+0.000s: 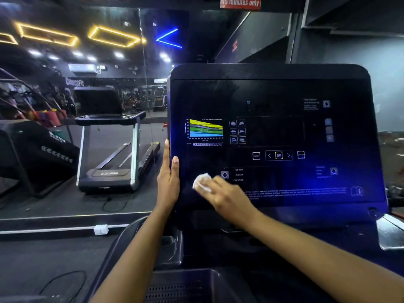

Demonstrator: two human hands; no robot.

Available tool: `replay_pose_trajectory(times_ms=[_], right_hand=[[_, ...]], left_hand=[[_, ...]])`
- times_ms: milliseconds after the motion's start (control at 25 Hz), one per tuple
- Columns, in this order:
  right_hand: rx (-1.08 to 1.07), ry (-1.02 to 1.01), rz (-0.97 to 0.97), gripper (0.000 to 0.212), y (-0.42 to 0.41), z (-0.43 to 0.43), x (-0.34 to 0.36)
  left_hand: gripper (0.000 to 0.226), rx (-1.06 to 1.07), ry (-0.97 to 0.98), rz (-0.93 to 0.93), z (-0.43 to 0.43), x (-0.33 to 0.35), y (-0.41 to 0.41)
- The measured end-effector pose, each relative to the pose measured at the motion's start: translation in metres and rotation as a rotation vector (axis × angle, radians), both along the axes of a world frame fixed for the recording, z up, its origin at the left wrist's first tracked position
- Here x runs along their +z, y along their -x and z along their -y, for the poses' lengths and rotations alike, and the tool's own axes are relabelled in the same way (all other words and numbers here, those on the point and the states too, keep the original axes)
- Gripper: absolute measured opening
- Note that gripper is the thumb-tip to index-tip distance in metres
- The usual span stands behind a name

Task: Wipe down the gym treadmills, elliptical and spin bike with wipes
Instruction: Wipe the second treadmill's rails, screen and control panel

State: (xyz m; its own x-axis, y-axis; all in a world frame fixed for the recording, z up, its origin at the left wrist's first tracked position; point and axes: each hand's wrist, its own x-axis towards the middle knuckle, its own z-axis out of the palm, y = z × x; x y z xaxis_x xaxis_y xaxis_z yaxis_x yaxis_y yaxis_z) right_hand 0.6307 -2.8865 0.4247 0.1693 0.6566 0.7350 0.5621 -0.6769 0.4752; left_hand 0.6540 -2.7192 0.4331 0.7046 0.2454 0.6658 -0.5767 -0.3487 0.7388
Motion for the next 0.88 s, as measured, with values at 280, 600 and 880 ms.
replay_pose_trajectory(times_ms=[280,600,880], right_hand=[[0.082,-0.191,-0.053,0.032,-0.015,-0.009,0.065],[0.064,-0.042,-0.038,0.028,0.006,-0.037,-0.012],[0.095,-0.142,-0.126,0.032,0.016,0.003,-0.002]], left_hand=[[0.05,-0.112,0.104,-0.04,-0.001,-0.016,0.009],[0.083,-0.135,0.127,-0.026,0.0,-0.024,0.01],[0.052,-0.008,0.033,-0.063,0.003,-0.022,0.019]])
